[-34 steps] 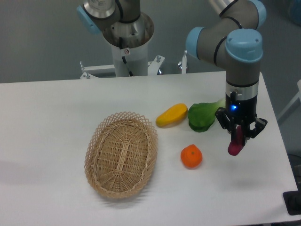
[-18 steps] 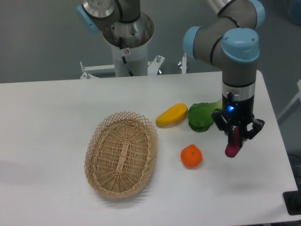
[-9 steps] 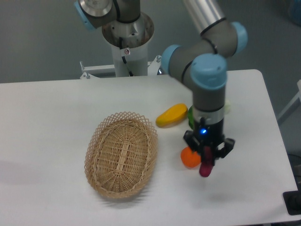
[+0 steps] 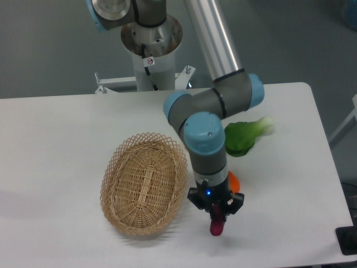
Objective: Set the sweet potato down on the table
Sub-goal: 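Carry the held sweet potato past the orange toward the basket rim, then lower the sweet potato onto the table beside the basket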
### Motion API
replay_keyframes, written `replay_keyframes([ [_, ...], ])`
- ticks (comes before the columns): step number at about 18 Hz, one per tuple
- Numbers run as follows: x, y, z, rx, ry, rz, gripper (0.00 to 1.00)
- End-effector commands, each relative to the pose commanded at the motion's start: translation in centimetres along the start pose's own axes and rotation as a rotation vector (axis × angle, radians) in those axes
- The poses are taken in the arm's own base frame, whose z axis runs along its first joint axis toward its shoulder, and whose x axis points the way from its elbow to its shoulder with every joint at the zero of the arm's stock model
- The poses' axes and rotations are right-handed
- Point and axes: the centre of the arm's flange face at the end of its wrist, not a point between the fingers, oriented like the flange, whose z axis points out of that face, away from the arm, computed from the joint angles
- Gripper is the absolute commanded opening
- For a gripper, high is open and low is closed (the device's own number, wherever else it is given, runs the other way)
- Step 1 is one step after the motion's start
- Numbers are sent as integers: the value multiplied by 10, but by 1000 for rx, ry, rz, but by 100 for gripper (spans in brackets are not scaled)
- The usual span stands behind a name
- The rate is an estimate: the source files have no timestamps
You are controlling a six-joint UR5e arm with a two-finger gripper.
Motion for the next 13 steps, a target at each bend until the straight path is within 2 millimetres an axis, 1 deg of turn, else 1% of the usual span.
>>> replay_keyframes([
  [3, 3, 1, 6, -11, 6, 10, 31],
  [6, 7, 5, 11, -29, 8, 62, 31],
  [13, 14, 7, 21, -44, 18, 75, 33],
])
